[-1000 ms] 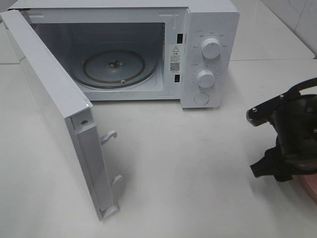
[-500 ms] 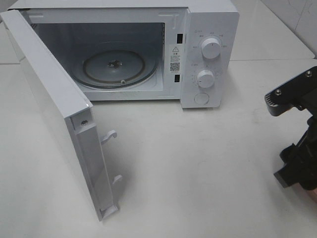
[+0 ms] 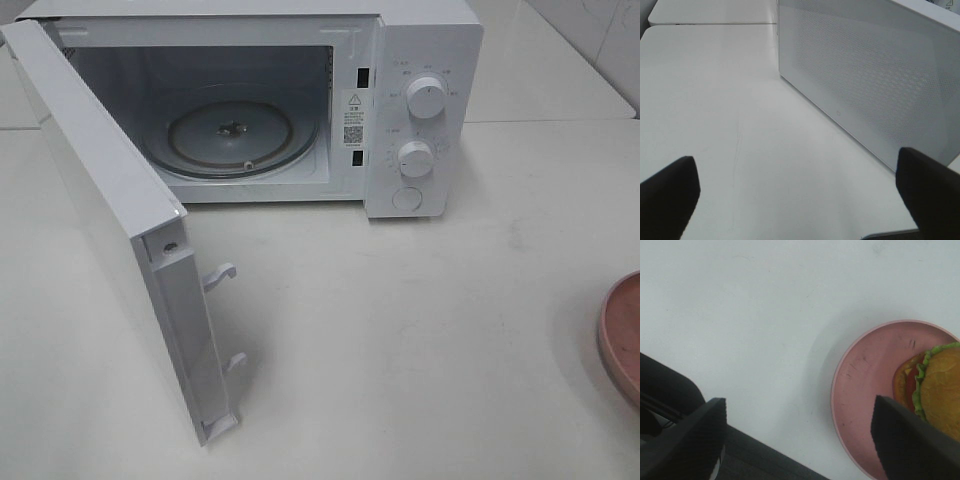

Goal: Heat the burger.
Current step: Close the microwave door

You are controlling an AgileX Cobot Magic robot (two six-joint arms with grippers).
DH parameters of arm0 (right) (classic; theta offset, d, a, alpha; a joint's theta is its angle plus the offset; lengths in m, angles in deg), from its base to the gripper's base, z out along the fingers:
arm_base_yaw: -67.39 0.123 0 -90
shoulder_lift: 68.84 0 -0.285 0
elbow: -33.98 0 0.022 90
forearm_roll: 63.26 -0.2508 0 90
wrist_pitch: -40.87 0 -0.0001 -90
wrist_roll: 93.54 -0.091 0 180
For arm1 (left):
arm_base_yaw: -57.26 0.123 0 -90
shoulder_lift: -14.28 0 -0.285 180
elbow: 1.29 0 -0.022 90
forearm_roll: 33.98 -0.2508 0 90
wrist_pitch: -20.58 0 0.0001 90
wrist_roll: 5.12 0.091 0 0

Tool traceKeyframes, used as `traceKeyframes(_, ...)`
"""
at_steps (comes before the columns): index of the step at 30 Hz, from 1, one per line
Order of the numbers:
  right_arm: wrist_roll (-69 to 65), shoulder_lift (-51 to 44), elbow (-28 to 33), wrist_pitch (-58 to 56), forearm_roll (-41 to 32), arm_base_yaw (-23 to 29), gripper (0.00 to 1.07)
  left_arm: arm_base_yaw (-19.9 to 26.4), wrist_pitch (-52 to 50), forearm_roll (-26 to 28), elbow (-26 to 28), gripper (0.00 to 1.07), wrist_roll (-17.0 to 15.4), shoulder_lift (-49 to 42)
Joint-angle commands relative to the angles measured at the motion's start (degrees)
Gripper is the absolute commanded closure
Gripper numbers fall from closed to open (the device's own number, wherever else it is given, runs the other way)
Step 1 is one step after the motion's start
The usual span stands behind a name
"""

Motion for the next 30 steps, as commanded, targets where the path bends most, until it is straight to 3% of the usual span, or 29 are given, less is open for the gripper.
traceKeyframes(1,1.26,-4.41,-0.23,-2.41,-0.80,-0.06,0.31,0.11,-0.52,0.23,0.06,0.06,-0.40,-0.97)
traceKeyframes(6,2.52,-13.58,-0.11,-4.07,-2.23,-2.46,0.31,0.11,-0.52,0.23,0.06,0.06,-0.40,-0.97)
traceKeyframes(7,4.58,-16.50,-0.11,-4.24,-3.04,-5.33,0.31,0.11,-0.52,0.23,0.06,0.06,-0.40,-0.97)
traceKeyframes(22,6.59,-32.14,0.29,-1.83,-4.93,-18.51,0.31,0.11,-0.52,0.23,0.06,0.06,-0.40,-0.97)
traceKeyframes(24,6.59,-36.27,3.04,-0.97,-5.33,-21.66,0.31,0.11,-0.52,0.23,0.06,0.06,-0.40,-0.97)
traceKeyframes(30,6.59,-40.28,7.45,1.32,-8.71,-24.58,0.31,0.11,-0.52,0.23,0.06,0.06,-0.40,-0.97)
